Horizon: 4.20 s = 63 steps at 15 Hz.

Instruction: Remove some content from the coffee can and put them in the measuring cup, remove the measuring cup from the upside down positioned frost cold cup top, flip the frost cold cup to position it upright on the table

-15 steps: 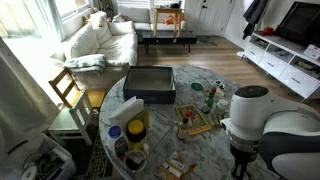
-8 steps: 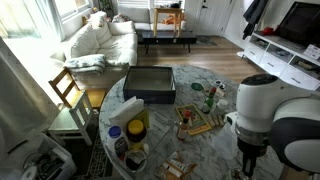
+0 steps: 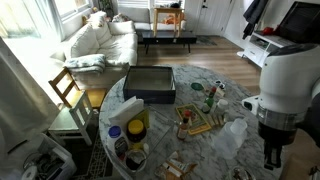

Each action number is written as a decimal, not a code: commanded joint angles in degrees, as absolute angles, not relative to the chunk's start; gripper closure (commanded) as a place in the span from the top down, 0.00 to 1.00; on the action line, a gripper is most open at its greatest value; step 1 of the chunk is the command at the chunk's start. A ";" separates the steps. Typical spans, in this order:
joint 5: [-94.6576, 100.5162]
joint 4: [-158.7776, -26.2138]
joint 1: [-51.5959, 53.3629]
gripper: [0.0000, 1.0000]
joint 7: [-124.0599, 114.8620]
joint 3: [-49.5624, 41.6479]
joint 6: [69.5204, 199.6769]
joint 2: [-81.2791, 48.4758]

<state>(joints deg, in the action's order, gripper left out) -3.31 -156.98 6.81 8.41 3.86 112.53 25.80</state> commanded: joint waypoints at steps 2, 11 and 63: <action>-2.68 -158.12 5.40 0.03 8.96 1.34 110.21 37.41; -2.99 -157.83 0.94 0.03 8.52 -3.19 127.33 36.03; 5.60 -153.20 -0.97 0.48 7.48 -0.95 137.01 17.08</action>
